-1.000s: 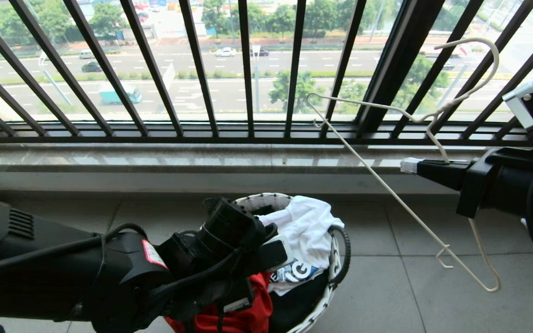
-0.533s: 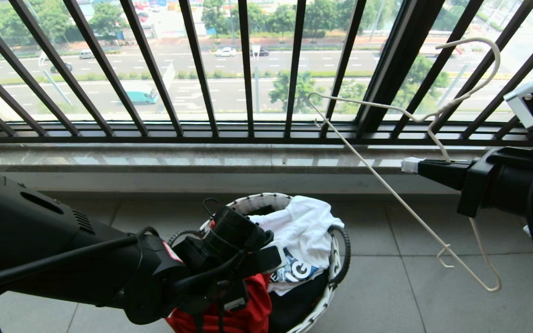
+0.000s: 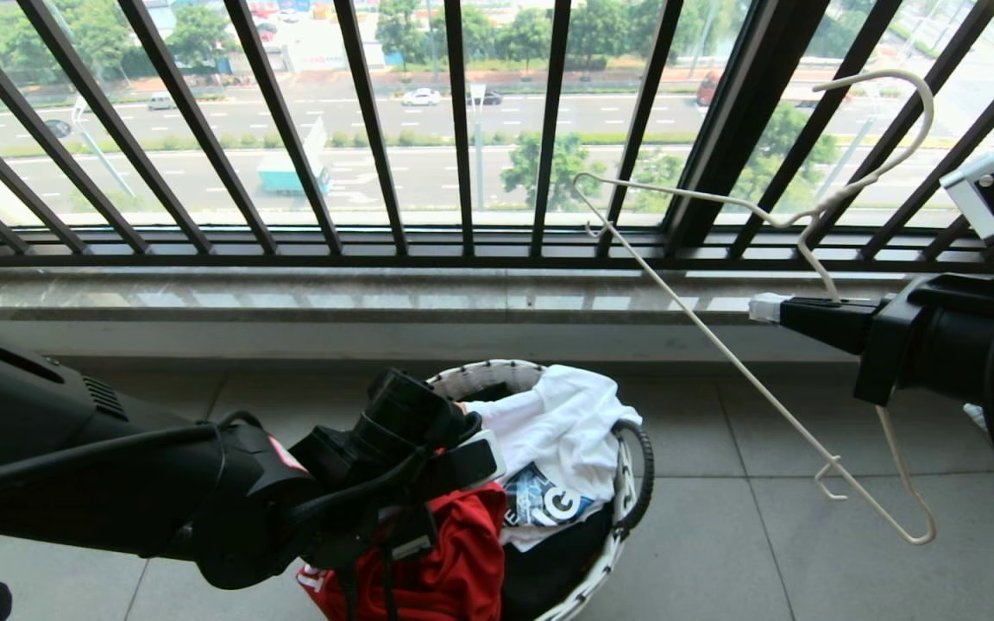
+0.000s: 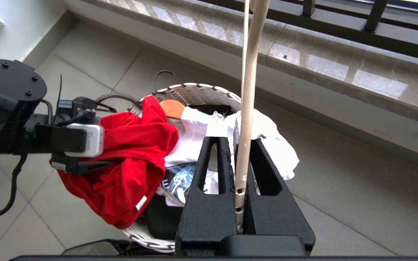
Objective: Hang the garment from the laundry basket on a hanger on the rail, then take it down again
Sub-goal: Pick up clothes from the basket
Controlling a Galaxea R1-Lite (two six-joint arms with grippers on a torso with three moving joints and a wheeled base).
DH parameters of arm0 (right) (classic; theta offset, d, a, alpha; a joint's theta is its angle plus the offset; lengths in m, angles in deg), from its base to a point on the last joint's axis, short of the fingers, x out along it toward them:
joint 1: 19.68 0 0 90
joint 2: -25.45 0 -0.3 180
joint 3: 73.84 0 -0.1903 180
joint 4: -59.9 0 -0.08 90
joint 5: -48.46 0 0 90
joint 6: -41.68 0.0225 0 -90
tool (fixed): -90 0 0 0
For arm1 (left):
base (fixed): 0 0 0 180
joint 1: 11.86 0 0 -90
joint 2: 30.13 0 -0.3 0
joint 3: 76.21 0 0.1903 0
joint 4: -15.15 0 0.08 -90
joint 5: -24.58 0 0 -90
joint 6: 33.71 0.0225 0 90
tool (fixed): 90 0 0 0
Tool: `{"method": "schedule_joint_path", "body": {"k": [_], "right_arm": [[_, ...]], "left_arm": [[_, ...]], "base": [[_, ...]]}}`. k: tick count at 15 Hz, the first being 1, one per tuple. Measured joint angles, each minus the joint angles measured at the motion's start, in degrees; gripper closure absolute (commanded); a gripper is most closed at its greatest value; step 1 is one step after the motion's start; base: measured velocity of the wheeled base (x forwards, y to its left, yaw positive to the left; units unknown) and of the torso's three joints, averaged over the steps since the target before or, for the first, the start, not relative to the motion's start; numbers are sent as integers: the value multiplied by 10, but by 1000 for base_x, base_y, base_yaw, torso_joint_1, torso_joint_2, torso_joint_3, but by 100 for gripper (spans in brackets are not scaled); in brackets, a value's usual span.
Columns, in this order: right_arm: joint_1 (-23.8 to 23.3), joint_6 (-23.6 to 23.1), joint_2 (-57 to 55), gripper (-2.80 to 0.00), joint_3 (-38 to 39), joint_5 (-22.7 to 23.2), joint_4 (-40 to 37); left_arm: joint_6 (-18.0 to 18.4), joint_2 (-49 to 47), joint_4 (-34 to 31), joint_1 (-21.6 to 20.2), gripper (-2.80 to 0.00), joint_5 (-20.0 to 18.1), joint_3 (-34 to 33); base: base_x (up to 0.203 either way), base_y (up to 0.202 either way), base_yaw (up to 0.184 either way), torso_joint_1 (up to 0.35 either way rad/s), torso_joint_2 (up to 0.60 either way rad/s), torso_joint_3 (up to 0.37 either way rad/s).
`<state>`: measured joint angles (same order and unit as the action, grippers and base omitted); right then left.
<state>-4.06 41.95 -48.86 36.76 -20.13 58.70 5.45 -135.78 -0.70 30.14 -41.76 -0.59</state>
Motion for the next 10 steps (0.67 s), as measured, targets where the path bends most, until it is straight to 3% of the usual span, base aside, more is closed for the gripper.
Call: {"method": "schedule_joint_path", "body": {"k": [5, 6, 10], "right_arm": [[0, 0, 0, 0, 0, 0, 0], [0, 0, 0, 0, 0, 0, 0], [0, 0, 0, 0, 0, 0, 0]], "left_arm": [[-4, -15, 6, -2, -280, 11, -1], [-4, -17, 10, -3, 0, 11, 0], [-5, -15, 12, -7, 0, 11, 2]], "base": [[0, 0, 0, 0, 0, 0], [0, 0, 0, 0, 0, 0], [0, 0, 0, 0, 0, 0]]}}
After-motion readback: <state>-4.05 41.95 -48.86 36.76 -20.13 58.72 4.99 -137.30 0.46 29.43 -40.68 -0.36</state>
